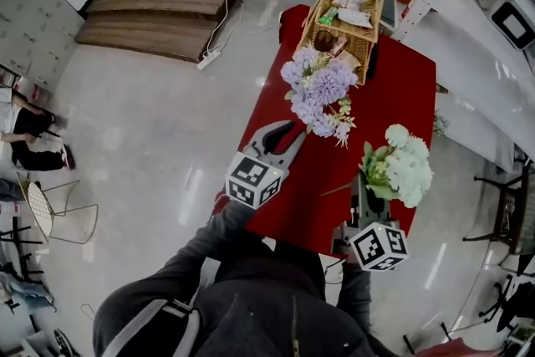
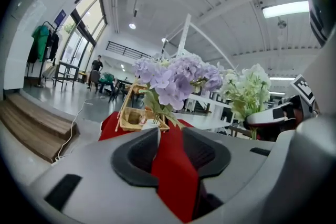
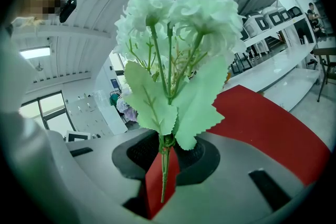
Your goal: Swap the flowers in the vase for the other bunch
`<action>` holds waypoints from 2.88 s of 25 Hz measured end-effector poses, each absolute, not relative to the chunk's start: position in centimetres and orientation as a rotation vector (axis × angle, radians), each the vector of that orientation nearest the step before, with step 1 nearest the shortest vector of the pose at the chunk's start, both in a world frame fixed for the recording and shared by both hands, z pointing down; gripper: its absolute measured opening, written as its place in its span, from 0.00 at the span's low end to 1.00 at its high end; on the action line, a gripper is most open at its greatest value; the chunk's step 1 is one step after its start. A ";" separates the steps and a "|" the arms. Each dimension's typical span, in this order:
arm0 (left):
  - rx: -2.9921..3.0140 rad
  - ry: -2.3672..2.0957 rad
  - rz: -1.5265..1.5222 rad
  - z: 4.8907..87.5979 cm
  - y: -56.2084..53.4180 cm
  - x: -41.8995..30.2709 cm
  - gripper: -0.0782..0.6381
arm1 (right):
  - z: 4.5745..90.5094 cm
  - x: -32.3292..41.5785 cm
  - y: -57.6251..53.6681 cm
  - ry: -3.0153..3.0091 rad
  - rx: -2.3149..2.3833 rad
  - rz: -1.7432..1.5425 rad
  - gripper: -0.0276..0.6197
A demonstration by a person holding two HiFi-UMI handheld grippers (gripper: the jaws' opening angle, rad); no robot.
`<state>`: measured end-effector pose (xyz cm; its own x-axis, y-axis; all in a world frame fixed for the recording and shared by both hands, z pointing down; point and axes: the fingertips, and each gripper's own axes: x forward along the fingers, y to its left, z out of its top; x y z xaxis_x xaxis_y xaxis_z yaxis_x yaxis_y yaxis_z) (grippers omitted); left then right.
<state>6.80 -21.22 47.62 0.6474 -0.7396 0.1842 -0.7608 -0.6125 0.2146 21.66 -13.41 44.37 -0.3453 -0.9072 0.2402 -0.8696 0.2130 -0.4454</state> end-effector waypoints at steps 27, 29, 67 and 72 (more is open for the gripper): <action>2.578 -1.438 0.131 49.4 -29.4 9.3 0.79 | 46.4 24.2 -15.9 2.378 -1.744 -0.880 0.16; 2.589 -1.437 0.124 49.1 -30.1 9.5 0.79 | 46.5 24.3 -16.1 2.373 -1.751 -0.884 0.16; 2.671 -1.441 0.173 46.7 -32.3 10.1 0.18 | 47.2 24.9 -16.9 2.353 -1.761 -0.909 0.16; 2.681 -1.437 0.177 45.7 -32.5 10.1 0.18 | 46.8 25.0 -16.8 2.349 -1.760 -0.897 0.15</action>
<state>10.12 -32.47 45.73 0.5493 -0.8227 0.1465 -0.8336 -0.5516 0.0286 25.01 -16.84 46.84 -0.3408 -0.8976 0.2796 -0.8555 0.1728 -0.4881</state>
